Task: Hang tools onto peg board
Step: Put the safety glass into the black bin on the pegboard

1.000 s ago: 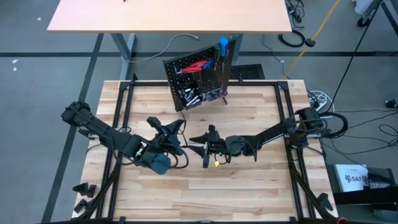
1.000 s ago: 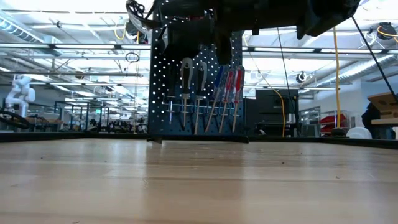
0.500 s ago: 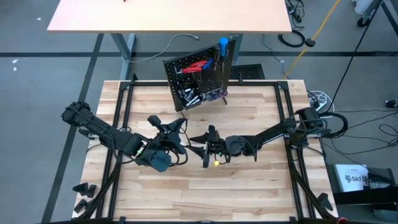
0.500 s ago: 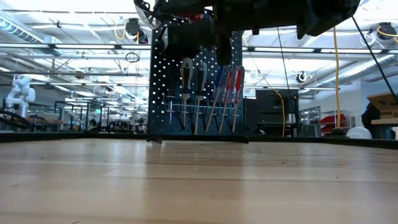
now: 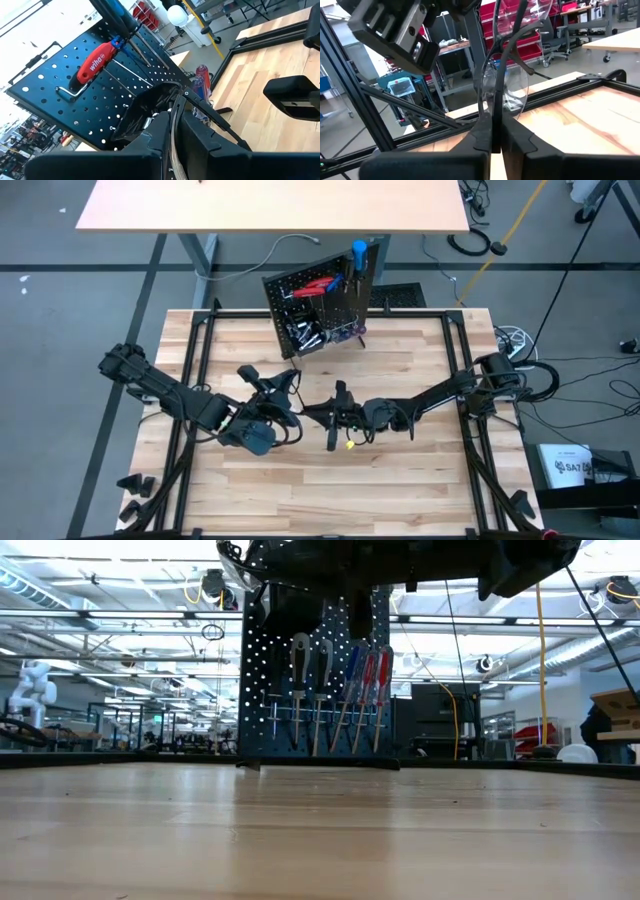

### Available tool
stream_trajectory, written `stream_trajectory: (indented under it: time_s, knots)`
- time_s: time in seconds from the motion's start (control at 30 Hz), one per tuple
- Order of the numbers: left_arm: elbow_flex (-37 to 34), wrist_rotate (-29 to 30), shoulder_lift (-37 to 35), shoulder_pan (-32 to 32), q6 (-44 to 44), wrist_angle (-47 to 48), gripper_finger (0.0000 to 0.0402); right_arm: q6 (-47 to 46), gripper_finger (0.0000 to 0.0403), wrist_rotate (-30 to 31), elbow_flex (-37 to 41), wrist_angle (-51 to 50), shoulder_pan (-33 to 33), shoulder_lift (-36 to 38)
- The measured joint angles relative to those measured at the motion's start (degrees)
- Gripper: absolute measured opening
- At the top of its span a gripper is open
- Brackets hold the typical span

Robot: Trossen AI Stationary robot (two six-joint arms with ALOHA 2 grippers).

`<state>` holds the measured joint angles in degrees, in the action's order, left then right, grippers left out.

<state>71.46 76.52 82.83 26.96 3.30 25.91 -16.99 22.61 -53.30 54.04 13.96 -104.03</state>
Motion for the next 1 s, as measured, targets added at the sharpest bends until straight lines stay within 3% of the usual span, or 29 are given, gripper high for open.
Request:
stream_trajectory:
  time_s: [0.23,0.37,0.57,0.77,0.87,1.0]
  knots:
    - [0.0,-2.14,-0.02,0.0,-0.14,0.31,0.0077,-0.11,0.0006,-0.17,0.0,0.15,0.0,0.02]
    - [0.0,-5.62,-0.02,-0.04,-2.89,0.09,0.0117,-0.57,0.0006,-0.02,0.02,-0.3,0.07,0.02]
    - [-0.04,-5.27,-0.92,0.32,-2.96,0.09,0.0179,-0.54,0.0006,1.5,0.02,-1.02,0.02,0.07]
    - [-0.04,-6.61,-3.28,1.94,-3.01,0.96,0.0198,-0.34,0.0006,1.48,0.02,-2.72,-0.74,0.11]
    - [-0.04,-6.87,-4.71,2.85,-5.95,5.2,0.0199,-0.47,0.0006,1.46,0.02,-3.37,-1.22,0.16]
    - [-0.04,-6.75,-7.51,4.07,-16.47,17.17,0.0199,0.06,0.0006,1.35,0.02,-5.69,-1.58,1.46]
